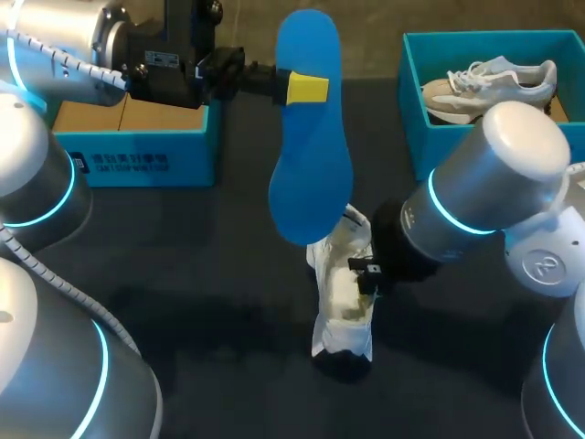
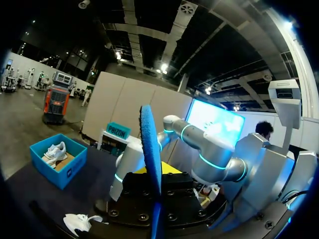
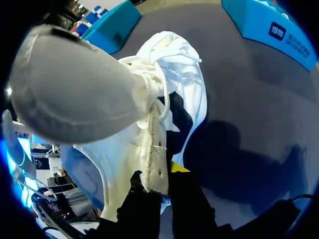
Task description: Take the shoe out of the shoebox, open the shoe tongue, remove and reinsert the insole, then place the shoe into the shoebox
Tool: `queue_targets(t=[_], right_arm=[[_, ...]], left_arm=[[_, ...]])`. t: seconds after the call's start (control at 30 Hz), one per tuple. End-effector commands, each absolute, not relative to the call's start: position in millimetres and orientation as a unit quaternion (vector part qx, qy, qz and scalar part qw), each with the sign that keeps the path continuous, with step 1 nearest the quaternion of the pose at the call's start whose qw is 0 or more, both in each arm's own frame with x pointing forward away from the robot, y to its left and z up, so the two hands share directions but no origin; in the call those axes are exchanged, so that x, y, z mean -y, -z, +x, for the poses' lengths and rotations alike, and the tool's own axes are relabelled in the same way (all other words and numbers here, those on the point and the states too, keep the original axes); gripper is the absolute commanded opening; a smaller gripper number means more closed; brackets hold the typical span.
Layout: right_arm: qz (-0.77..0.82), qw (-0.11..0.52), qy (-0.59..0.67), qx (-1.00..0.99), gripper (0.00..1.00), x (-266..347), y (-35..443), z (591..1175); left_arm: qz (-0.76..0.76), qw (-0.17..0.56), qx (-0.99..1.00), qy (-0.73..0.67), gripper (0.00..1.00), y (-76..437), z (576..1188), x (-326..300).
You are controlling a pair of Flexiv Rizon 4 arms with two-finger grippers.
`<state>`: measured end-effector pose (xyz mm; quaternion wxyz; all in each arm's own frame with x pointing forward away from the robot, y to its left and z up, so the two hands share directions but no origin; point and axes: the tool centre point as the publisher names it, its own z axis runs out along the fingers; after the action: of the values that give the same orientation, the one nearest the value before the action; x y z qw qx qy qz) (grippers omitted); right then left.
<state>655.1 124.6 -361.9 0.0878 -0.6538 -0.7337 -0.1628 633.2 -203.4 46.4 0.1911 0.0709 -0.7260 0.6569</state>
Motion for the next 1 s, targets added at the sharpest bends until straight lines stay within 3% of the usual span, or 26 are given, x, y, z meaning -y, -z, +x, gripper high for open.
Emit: queue_targets(t=[0.03,0.97,1.0], right_arm=[[-0.649,0.085,0.152,0.741,0.0,-131.0,369.4,657.6],[-0.651,0.101,0.135,0.74,0.0,-126.7,389.3,667.4],[-0.652,0.102,0.136,0.739,0.27,-126.4,389.6,667.5]], left_arm=[[0.07,0.191,0.725,-0.658,0.0,-45.3,633.1,203.8],[0.07,0.191,0.725,-0.658,0.0,-45.3,633.1,203.8],[0.07,0.191,0.725,-0.658,0.0,-45.3,633.1,203.8]])
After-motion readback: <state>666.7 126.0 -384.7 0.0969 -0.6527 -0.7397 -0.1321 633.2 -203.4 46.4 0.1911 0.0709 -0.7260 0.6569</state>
